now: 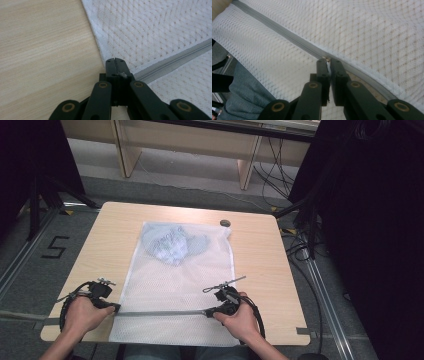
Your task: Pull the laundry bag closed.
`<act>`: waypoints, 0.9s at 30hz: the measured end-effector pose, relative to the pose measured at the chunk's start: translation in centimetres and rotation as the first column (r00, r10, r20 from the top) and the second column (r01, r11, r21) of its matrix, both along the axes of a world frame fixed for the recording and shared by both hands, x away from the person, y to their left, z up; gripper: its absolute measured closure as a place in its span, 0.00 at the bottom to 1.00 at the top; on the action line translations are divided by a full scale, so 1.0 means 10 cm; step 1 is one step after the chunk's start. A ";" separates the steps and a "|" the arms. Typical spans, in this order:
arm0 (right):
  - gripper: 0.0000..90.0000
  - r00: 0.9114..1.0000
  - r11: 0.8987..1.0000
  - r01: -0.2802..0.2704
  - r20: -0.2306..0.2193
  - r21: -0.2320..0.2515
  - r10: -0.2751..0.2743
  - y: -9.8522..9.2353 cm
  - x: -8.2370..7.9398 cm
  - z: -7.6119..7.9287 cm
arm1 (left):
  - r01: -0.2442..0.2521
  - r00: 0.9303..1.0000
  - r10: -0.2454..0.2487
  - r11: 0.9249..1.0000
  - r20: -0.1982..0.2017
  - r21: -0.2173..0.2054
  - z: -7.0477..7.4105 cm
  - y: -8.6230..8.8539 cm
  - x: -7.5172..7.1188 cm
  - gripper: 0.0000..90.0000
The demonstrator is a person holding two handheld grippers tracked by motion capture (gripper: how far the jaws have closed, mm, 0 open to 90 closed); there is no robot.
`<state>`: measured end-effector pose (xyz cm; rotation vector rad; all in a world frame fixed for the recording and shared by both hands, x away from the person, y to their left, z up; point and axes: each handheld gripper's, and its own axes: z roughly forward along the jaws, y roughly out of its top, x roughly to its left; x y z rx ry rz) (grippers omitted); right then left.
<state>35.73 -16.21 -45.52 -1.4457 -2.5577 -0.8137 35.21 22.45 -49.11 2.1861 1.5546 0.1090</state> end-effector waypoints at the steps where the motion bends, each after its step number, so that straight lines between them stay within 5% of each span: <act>1: 0.97 1.000 1.000 0.007 -0.002 -0.001 -0.007 -0.01 0.00 0.00 | 0.000 1.000 0.000 1.000 0.001 0.001 0.00 0.00 0.00 1.00; 24: 0.97 1.000 1.000 0.000 0.004 0.006 0.000 -0.12 0.01 -0.01 | -0.025 1.000 0.025 1.000 0.009 -0.002 -0.01 -0.02 0.00 1.00; 27: 0.97 1.000 1.000 -0.001 0.004 0.012 0.001 -0.13 0.01 -0.01 | 0.000 1.000 0.000 1.000 0.001 0.002 0.00 0.00 0.00 1.00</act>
